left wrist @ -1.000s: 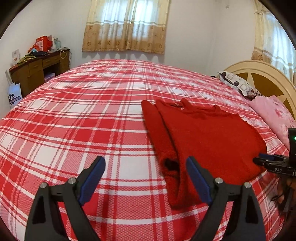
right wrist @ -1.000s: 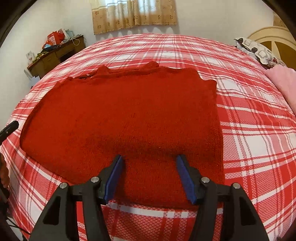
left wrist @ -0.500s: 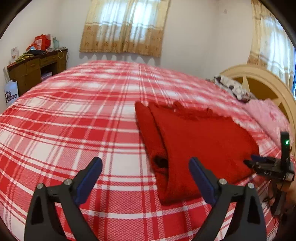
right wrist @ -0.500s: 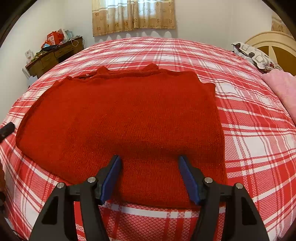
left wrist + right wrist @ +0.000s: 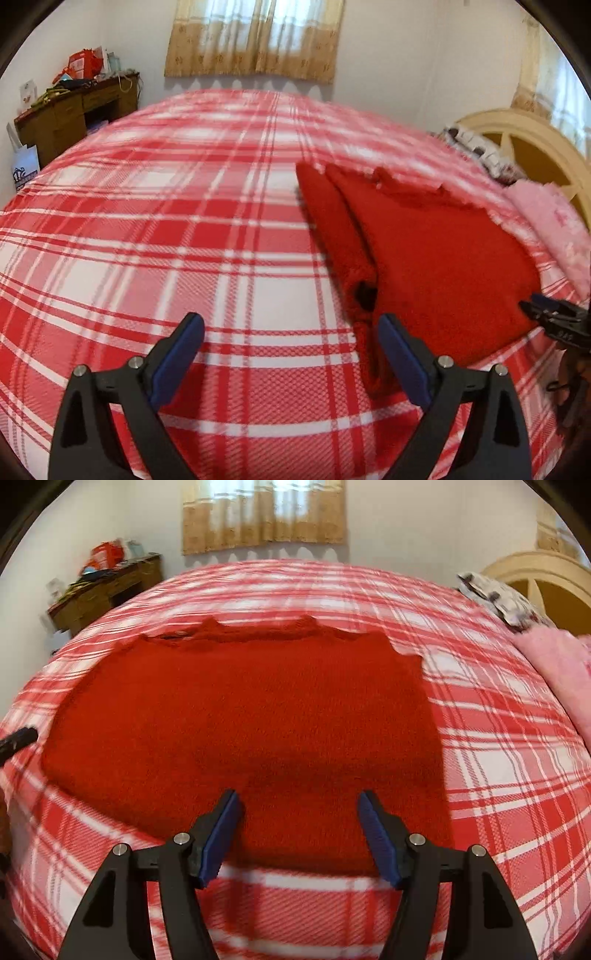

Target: Fold small clothes

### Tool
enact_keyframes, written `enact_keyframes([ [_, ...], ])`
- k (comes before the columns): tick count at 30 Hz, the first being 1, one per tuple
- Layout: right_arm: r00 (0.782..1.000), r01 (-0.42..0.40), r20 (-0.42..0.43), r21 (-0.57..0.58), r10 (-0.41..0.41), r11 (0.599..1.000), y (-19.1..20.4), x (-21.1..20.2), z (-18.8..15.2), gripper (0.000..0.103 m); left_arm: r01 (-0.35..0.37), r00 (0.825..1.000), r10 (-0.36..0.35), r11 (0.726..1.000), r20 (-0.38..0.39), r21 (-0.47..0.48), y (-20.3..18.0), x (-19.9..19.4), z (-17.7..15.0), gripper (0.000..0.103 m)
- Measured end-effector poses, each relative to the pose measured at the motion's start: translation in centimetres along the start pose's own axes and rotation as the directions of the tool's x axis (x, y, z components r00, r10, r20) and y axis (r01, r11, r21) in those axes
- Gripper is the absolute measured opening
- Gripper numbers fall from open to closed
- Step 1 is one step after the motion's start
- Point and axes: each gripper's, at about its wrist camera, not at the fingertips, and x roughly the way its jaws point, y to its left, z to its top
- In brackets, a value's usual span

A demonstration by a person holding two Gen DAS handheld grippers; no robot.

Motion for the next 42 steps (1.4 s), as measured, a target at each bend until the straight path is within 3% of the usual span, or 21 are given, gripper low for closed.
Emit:
enact_keyframes([
  [4,0.999,-0.024,0.024,-0.136,0.028,0.99,4.2,-1.0,0.1,0.067,-0.008,0.998,0.008,1.0,0.057,-0.001,2.0,-1.8,0.4,0.102],
  [10,0.996,-0.074,0.021,-0.313,0.085,0.947,11.4,-0.9,0.5,0.067,-0.036,0.998,0.038,0.998,0.049,-0.048,4.8,-0.9,1.6,0.102],
  [17,0.99,-0.081,0.061,-0.481,0.126,0.873,18.4,-0.7,0.1,0.067,0.088,0.996,-0.089,0.989,-0.005,-0.122,5.7,1.4,2.2,0.102],
  [21,0.988,-0.037,0.104,-0.539,0.11,0.841,21.0,-0.3,-0.4,0.067,0.191,0.981,-0.193,0.968,-0.001,-0.164,5.4,2.2,3.5,0.103],
  [25,0.986,0.026,0.151,-0.574,0.075,0.818,22.3,0.1,-0.6,0.067,0.251,0.966,-0.257,0.955,-0.016,-0.158,4.0,3.2,5.1,0.103],
  [31,0.984,0.034,0.163,-0.579,0.074,0.815,22.6,0.6,-0.9,0.067,0.324,0.941,-0.336,0.929,-0.042,-0.181,1.9,5.7,6.3,0.103],
  [38,0.982,0.049,0.175,-0.576,0.064,0.816,22.9,0.9,-0.8,0.067,0.331,0.935,-0.347,0.928,-0.074,-0.173,0.2,8.0,7.2,0.102],
  [42,0.982,0.046,0.175,-0.568,0.066,0.822,22.9,1.0,-0.7,0.067,0.344,0.931,-0.36,0.922,-0.067,-0.177,0.2,8.5,7.4,0.094],
])
